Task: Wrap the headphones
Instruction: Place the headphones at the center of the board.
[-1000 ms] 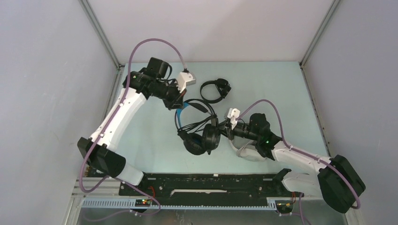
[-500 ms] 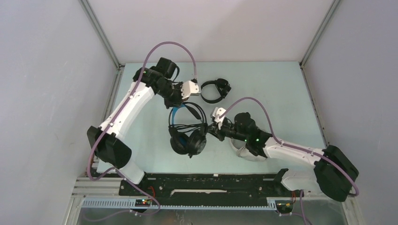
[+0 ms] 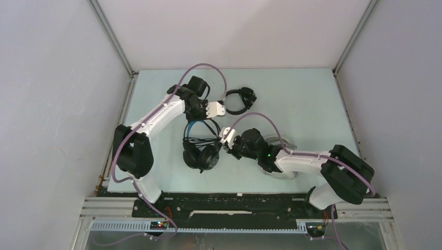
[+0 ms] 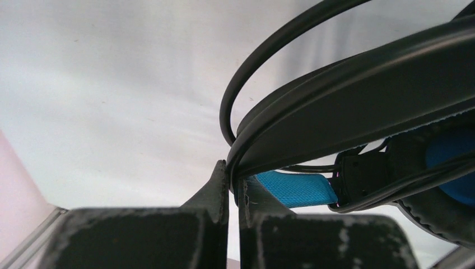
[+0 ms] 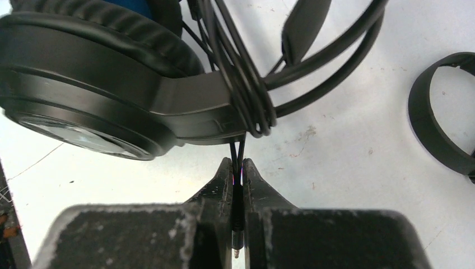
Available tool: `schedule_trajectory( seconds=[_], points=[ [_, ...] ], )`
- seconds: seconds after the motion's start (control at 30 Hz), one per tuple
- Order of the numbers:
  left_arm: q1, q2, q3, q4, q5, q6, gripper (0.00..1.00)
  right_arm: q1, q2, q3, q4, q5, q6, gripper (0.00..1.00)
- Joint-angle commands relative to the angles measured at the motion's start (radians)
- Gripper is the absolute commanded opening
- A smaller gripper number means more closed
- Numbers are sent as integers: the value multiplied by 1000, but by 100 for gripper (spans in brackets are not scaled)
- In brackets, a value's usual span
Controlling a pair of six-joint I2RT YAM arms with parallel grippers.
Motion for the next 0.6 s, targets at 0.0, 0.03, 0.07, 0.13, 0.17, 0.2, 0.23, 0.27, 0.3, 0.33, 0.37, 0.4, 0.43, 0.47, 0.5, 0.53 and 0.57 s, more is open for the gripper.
schedule_trajectory(
  seconds=[0.0, 0.03, 0.07, 0.13, 0.17, 0.2, 0.23, 0.27, 0.3, 0.33, 0.37, 0.4, 0.43, 0.47, 0.5, 0.53, 0.57],
  points=[
    [-2, 8, -73, 138, -291, 146, 0, 24, 18, 45, 16, 108, -67, 0],
    [-8, -4, -99, 179, -291, 156, 0, 30, 25, 48, 18, 116, -77, 0],
    [-15, -16, -121, 218, -292, 165, 0, 32, 29, 49, 20, 124, -86, 0],
    [-37, -36, -167, 269, -301, 184, 1, 35, 39, 52, 27, 129, -97, 0],
    [-43, -44, -180, 288, -300, 187, 3, 36, 45, 54, 28, 129, -100, 0],
    [-48, -51, -189, 298, -286, 188, 5, 37, 51, 57, 30, 128, -103, 0],
    [-52, -62, -196, 307, -270, 186, 9, 41, 57, 59, 31, 129, -107, 0],
    [-55, -71, -206, 315, -257, 184, 11, 44, 64, 62, 34, 129, -111, 0],
    [-61, -78, -215, 322, -248, 183, 15, 47, 70, 65, 36, 129, -115, 0],
    [-65, -85, -223, 329, -238, 183, 19, 49, 76, 70, 34, 129, -121, 0],
    [-69, -93, -229, 334, -225, 183, 22, 53, 84, 77, 31, 129, -127, 0],
    [-71, -100, -233, 334, -208, 181, 25, 55, 92, 84, 26, 129, -133, 0],
    [-71, -109, -238, 342, -187, 176, 28, 56, 100, 92, 21, 154, -141, 0],
    [-73, -118, -242, 344, -167, 171, 31, 59, 109, 99, 16, 163, -150, 0],
    [-74, -130, -247, 346, -145, 164, 34, 61, 115, 103, 15, 171, -162, 0],
    [-75, -141, -251, 349, -128, 160, 37, 61, 120, 105, 15, 178, -171, 0],
    [-76, -152, -256, 352, -111, 157, 40, 61, 123, 105, 16, 183, -177, 0]
  ],
)
